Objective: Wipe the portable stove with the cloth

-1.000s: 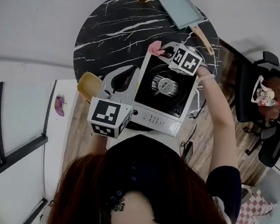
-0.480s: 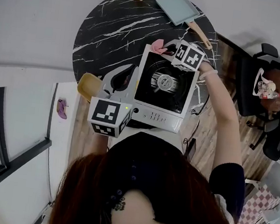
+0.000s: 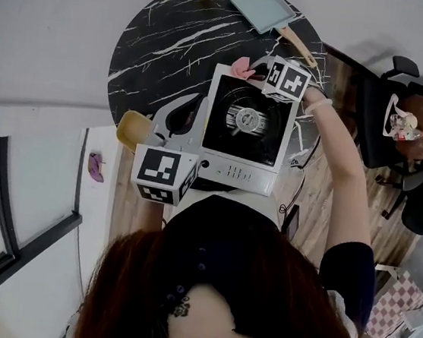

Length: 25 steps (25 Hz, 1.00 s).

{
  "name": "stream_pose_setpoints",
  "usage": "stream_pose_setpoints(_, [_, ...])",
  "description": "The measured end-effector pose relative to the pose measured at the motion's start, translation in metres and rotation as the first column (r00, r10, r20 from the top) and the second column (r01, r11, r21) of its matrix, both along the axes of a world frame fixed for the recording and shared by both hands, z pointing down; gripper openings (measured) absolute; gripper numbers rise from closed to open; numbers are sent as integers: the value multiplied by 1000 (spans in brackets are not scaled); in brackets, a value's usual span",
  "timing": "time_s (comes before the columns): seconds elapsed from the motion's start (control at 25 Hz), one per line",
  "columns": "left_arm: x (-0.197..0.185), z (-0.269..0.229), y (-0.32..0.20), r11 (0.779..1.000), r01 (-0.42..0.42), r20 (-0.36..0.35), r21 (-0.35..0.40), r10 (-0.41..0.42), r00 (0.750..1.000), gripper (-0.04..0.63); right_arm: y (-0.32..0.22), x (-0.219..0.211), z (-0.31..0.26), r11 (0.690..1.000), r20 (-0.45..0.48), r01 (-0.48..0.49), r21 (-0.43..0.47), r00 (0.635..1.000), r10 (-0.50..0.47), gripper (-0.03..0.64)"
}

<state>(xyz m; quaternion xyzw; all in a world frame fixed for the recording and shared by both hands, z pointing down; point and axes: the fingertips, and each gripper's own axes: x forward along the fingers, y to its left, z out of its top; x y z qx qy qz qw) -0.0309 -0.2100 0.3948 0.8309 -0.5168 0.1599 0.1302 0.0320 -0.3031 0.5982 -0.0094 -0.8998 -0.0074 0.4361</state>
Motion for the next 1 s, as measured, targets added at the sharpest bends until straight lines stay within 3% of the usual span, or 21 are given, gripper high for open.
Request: stream_pose_setpoints(1.0, [20, -1, 3, 999, -47, 16, -1, 47, 999, 12, 5, 42, 1, 999, -43, -36, -12, 998, 36, 32])
